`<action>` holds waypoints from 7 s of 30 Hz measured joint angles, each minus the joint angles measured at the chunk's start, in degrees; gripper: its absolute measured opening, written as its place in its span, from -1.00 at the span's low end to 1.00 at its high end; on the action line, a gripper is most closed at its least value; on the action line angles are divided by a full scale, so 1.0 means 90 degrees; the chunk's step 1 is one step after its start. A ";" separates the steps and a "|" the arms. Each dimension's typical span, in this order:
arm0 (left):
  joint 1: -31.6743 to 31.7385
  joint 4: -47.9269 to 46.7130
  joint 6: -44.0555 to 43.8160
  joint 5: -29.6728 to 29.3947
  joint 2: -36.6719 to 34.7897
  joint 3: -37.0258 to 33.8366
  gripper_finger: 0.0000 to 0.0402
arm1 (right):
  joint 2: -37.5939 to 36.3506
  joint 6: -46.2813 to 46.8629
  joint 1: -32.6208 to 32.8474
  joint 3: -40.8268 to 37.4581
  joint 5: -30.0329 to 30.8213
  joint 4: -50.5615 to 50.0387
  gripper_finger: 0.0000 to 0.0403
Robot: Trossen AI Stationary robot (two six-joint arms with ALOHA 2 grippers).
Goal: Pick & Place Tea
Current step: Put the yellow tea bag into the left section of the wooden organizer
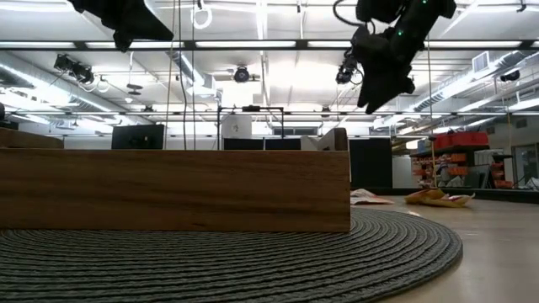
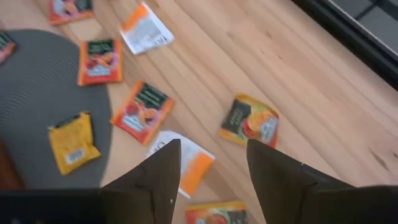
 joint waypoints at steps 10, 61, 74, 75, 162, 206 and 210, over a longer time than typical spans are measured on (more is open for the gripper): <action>0.0001 -0.0306 -0.0174 0.0001 0.0000 0.0000 -0.92 | 0.0671 -0.0416 -0.0531 0.0000 -0.0163 -0.0114 -0.06; 0.0579 -0.1584 -0.1508 -0.0750 -0.0002 -0.0007 -0.92 | 0.2942 -0.0110 -0.1421 -0.0007 -0.0372 0.0845 0.06; 0.0579 -0.1584 -0.1500 -0.0750 -0.0001 -0.0005 -0.92 | 0.3450 -0.0155 -0.1453 0.0012 -0.0537 0.0954 -0.44; 0.0579 -0.1584 -0.1500 -0.0748 0.0000 -0.0005 -0.92 | 0.3450 -0.0159 -0.1451 0.0012 -0.0535 0.0959 -0.54; -0.0686 0.4415 0.5617 0.1905 0.3852 0.0000 -0.17 | 0.2260 0.4581 0.0937 0.0000 -0.4758 0.5212 -1.00; -0.0892 0.2110 0.0784 0.0223 0.2747 -0.0002 -0.99 | 0.2102 0.4050 0.0852 -0.0002 -0.4396 0.5247 -0.29; -0.0892 0.1179 -0.0431 0.0470 0.2098 -0.0002 -0.99 | 0.2097 0.3885 0.0878 -0.0002 -0.4264 0.5250 -0.21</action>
